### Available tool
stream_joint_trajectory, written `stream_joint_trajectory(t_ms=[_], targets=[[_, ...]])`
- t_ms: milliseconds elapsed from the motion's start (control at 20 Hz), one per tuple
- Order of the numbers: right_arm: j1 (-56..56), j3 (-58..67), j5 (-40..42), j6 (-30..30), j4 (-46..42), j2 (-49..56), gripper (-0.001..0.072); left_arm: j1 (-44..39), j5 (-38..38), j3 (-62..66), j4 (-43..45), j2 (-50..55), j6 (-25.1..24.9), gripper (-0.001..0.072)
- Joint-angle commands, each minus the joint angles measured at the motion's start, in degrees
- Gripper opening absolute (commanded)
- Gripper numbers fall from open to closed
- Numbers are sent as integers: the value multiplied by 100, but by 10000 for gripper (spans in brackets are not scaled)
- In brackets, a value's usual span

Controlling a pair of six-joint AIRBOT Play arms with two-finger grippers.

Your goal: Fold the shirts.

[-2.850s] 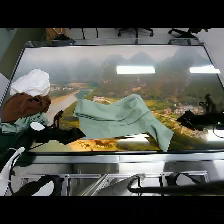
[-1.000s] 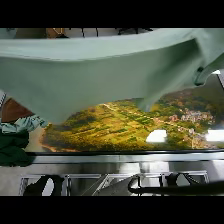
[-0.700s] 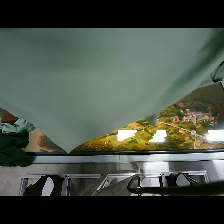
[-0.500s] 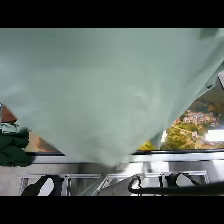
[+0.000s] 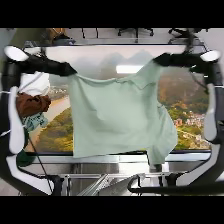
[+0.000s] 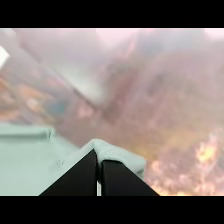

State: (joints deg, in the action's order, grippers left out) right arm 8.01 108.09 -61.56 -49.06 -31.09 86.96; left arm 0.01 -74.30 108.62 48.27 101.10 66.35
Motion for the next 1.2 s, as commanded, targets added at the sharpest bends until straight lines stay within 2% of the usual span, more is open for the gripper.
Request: stream_joint_trajectory(t_ms=[0, 100, 150, 200, 250, 300, 400, 450, 550, 600, 700, 900, 1150], targets=[[-295, 7, 426, -219, -442, 656, 24, -46, 450, 9, 256, 850, 120, 9], [-177, 11, 452, -225, -581, 557, 36, 140, 474, 37, 260, 802, 271, 14], [-66, 11, 407, -393, -697, 472, 162, 260, 328, 131, 260, 772, 387, 15], [70, 11, 295, -715, -916, 369, 357, 398, 13, 323, 260, 765, 479, 198], [251, 11, 57, -1099, -1185, 251, 468, 542, -400, 546, 260, 765, 664, 665], [455, 11, -310, -1405, -1423, 138, 505, 693, -824, 767, 262, 765, 988, 699], [916, 7, -1322, -1687, -1725, -24, 500, 994, -1764, 852, 273, 660, 1226, 698], [1152, -37, -1851, -1808, -1840, -57, 499, 1113, -2048, 492, 275, 455, 1244, 698], [1541, -372, -2498, -1871, -1838, -90, 495, 1263, -2168, -745, 302, -131, 1152, 698], [1698, -664, -2653, -1864, -1849, -129, 494, 1327, -2094, -1506, 337, -461, 997, 698], [2041, -1423, -2789, -1797, -1921, -282, 383, 1493, -1755, -3191, 332, -1172, 627, 698], [2710, -2857, -2647, -1620, -1952, -684, 389, 2076, -739, -5954, 330, -2236, 2, 698], [2970, -3547, -2483, -1368, -1952, -754, 389, 2286, 225, -7392, 278, -2465, -337, 698]])
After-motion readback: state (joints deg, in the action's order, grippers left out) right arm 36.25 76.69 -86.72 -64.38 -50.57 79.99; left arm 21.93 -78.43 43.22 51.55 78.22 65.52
